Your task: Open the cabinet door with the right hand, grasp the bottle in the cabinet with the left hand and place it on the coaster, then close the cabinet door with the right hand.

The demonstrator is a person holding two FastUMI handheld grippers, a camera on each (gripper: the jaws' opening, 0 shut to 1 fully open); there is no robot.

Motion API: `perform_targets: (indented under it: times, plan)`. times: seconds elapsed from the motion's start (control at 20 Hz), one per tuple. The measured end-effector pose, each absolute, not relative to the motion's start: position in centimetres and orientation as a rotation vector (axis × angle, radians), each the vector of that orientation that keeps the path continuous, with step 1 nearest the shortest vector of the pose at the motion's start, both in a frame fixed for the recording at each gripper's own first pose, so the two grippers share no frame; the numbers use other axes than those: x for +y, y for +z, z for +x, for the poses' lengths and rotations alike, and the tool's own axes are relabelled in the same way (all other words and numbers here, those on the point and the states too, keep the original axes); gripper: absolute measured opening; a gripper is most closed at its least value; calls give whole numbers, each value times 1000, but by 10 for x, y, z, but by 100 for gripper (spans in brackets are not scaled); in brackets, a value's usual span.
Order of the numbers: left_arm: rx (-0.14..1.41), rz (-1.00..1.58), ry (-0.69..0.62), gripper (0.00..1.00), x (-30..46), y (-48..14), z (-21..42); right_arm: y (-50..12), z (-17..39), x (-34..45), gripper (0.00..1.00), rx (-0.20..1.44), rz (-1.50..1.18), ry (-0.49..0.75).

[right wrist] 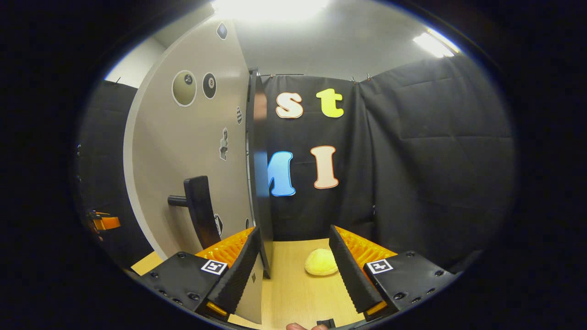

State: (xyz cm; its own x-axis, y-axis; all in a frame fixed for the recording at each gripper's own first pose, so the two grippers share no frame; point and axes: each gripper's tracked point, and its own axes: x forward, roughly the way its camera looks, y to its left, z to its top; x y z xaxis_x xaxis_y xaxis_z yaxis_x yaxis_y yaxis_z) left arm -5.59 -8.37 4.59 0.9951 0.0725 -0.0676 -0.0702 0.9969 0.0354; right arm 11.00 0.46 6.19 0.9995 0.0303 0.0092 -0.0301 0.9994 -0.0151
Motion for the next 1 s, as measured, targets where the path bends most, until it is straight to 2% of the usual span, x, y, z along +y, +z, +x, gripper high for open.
perform_targets:
  times: [0.05, 0.15, 0.2, 0.25, 0.3, 0.35, 1.0]
  plan:
    - [67, 41, 61, 87, -80, 45, -55, 61, 108, 4, 94, -4, -10, 10]
    - [65, 37, 53, 89, -69, 43, -53, 62, 106, 9, 94, 4, -5, -5]
    - [63, 27, 44, 89, -65, 44, -52, 66, 108, 13, 89, -3, -13, -7]
    - [61, 20, 38, 89, -61, 43, -50, 68, 107, 18, 89, -6, -33, -11]
    - [58, 17, 37, 87, -54, 44, -49, 67, 107, 24, 94, 1, -39, -13]
    - [57, 18, 36, 87, -48, 44, -49, 65, 105, 31, 93, 3, -29, -10]
    - [39, 29, 22, 87, 20, 42, -36, 61, 101, 146, 94, 14, -2, 97]
